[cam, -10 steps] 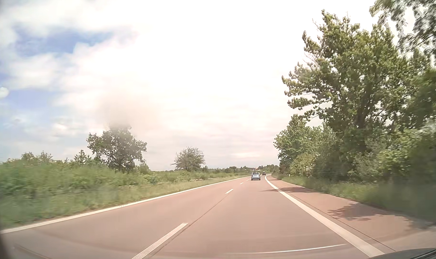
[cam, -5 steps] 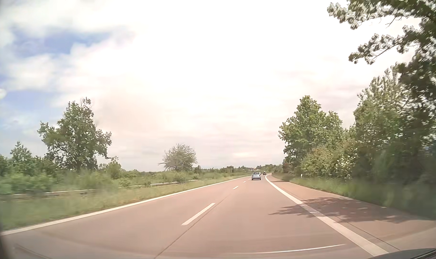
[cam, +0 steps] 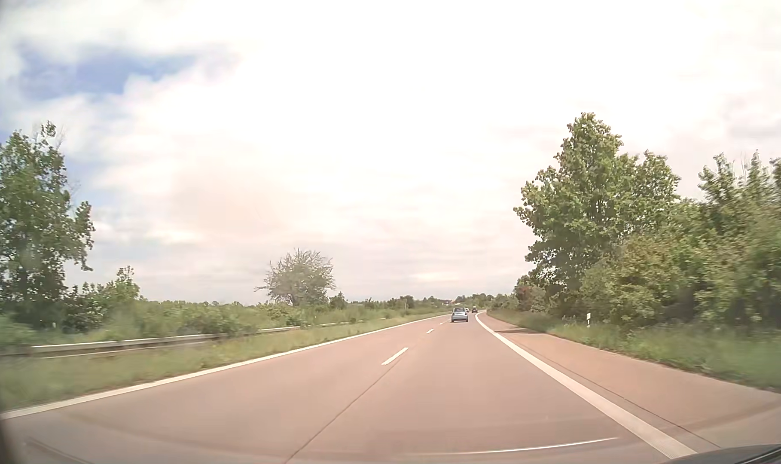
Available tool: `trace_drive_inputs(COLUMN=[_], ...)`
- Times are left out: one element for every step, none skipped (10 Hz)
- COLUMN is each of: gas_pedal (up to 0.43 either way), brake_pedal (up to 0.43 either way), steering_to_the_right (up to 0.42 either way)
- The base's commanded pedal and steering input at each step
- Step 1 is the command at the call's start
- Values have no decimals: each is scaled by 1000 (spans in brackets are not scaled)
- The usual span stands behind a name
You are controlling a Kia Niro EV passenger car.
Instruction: Follow the waypoints while adhering to traffic rules and regulations
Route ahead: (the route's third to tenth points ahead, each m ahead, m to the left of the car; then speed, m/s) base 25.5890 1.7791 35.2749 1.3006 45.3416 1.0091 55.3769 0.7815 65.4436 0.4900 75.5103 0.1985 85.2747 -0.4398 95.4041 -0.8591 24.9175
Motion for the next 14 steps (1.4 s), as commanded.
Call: trace_drive_inputs(gas_pedal=[220, 220, 220, 220, 220, 220, 220, 220, 220, 220, 209, 209, 209, 209], brake_pedal=[0, 0, 0, 0, 0, 0, 0, 0, 0, 0, 0, 0, 0, 0], steering_to_the_right=[3, 3, 3, 4, 4, 4, 4, 4, 4, 4, 4, 4, 4, 4])
